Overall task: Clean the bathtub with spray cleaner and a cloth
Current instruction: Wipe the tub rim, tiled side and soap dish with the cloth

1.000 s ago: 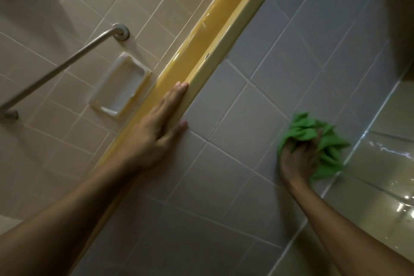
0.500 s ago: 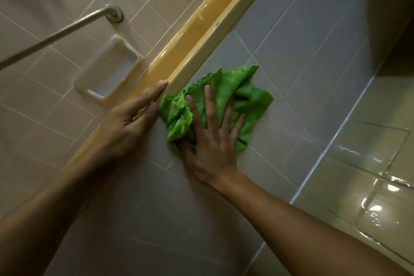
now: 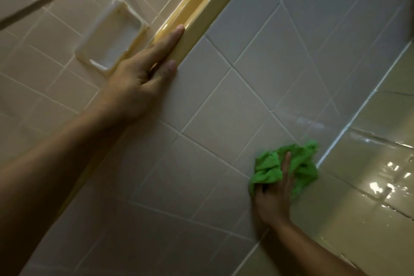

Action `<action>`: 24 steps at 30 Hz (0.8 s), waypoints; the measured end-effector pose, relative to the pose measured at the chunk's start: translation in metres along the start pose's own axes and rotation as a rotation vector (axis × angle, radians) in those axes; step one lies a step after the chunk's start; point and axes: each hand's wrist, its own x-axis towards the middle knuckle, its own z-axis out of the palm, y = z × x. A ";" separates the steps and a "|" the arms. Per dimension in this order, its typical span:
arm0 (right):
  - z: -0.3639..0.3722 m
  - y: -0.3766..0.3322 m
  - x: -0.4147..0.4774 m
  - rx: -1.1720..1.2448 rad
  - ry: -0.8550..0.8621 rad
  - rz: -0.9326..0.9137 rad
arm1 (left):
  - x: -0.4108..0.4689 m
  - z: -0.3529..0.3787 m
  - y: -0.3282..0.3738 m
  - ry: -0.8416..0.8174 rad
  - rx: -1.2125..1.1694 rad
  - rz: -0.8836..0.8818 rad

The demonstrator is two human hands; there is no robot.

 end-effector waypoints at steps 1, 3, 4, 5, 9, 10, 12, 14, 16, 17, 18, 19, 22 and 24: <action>0.000 0.015 -0.001 -0.002 0.006 0.049 | -0.002 -0.001 -0.001 0.000 0.016 -0.002; 0.003 0.038 0.001 -0.016 -0.004 0.135 | -0.009 -0.003 -0.004 -0.009 0.052 -0.009; 0.004 0.043 0.002 -0.011 -0.008 0.177 | -0.013 -0.003 -0.005 -0.016 0.067 -0.005; 0.005 0.041 0.004 0.006 -0.006 0.215 | -0.018 -0.004 -0.006 -0.020 0.075 0.002; -0.005 0.000 0.026 0.160 0.060 0.365 | -0.033 -0.006 -0.007 0.012 0.091 0.007; -0.010 -0.016 0.030 0.152 0.067 0.360 | -0.037 -0.006 -0.006 0.026 0.092 -0.004; -0.020 -0.051 0.036 0.110 0.038 0.270 | -0.047 -0.005 -0.002 0.054 0.094 -0.025; -0.033 -0.093 0.039 -0.015 -0.047 0.147 | -0.057 -0.006 -0.002 0.079 0.097 -0.051; -0.047 -0.135 0.041 -0.137 -0.171 0.028 | -0.069 -0.006 0.002 0.116 0.131 -0.080; -0.055 -0.157 0.042 -0.169 -0.245 -0.028 | -0.077 -0.003 0.007 0.159 0.153 -0.096; -0.062 -0.178 0.043 -0.176 -0.326 -0.072 | -0.087 0.003 0.013 0.233 0.182 -0.107; -0.070 -0.197 0.046 -0.166 -0.407 -0.089 | -0.099 0.015 0.022 0.331 0.222 -0.114; -0.087 -0.238 0.054 -0.086 -0.590 -0.038 | -0.138 0.076 0.060 0.606 0.194 -0.192; -0.095 -0.249 0.062 -0.003 -0.638 0.027 | -0.150 0.114 0.086 0.698 -0.036 -0.315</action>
